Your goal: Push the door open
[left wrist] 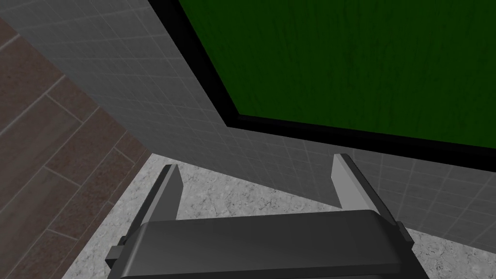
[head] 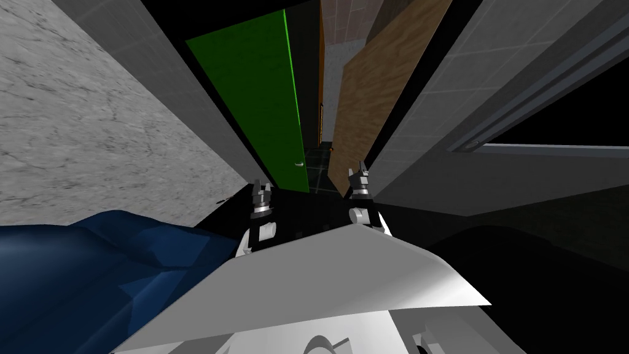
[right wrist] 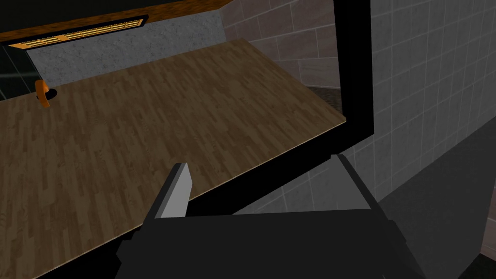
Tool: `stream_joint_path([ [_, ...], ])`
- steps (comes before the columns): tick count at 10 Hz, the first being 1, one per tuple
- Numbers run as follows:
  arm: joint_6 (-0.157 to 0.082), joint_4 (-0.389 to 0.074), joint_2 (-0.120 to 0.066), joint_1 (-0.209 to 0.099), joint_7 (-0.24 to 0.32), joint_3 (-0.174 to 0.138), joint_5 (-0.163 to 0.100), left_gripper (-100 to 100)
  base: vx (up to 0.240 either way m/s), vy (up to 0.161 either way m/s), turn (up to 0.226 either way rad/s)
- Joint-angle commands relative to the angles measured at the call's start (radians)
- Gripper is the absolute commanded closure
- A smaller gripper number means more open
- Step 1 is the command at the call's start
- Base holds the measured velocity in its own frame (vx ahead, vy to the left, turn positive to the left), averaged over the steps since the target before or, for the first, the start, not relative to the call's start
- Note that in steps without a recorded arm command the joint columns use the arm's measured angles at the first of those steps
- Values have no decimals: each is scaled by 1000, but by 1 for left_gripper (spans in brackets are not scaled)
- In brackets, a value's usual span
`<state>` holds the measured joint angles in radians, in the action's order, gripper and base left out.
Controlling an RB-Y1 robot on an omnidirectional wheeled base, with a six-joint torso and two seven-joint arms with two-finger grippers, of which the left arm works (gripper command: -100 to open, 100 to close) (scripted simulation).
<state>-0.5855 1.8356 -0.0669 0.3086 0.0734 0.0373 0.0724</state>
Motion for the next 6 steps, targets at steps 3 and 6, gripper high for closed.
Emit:
stream_joint_path([
  [3, -16, -103, -9, -44, 9, 18, 2, -100, 106, 3, -7],
  [6, -31, -187, -15, -77, 16, 34, 5, -100, 93, 12, -6],
])
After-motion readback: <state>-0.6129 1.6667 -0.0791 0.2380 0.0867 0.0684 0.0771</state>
